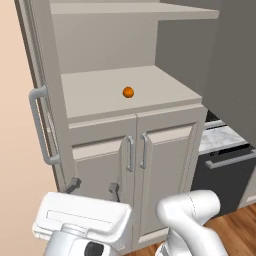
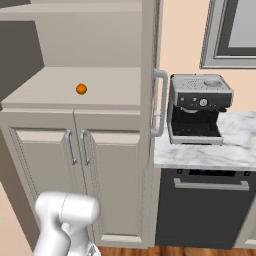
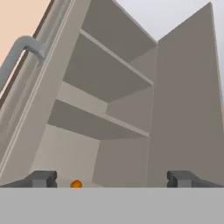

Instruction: Pick the tangerine from the counter and place it in the cabinet. Then close the cabinet.

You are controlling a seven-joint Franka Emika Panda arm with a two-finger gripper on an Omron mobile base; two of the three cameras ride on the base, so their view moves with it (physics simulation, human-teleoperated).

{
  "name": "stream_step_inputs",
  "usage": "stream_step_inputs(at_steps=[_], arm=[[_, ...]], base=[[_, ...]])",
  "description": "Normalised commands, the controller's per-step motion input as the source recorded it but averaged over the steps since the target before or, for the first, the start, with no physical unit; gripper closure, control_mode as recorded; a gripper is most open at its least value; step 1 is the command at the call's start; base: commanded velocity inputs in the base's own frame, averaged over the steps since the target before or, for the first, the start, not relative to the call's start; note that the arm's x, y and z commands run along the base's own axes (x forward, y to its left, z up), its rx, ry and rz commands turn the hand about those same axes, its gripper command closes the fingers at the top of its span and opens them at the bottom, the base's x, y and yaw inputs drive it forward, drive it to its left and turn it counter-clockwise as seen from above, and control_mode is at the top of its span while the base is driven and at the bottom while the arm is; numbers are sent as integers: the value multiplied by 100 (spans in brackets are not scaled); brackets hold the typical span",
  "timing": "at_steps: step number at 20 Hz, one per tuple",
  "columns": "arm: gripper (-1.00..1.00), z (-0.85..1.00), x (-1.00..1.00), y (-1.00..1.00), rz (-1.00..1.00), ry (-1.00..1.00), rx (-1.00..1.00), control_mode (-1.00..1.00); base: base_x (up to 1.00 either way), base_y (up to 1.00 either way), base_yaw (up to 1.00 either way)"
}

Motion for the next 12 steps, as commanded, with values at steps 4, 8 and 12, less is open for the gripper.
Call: stream_step_inputs(at_steps=[4, 8, 12], arm=[[-100, -13, 14, 48, -1, -14, -14, -100], [-100, -7, 23, 47, -3, -12, -13, -100], [-100, -7, 55, 18, -5, -4, -4, -100]], base=[[0, 0, 0], [0, 0, 0], [0, 0, 0]])
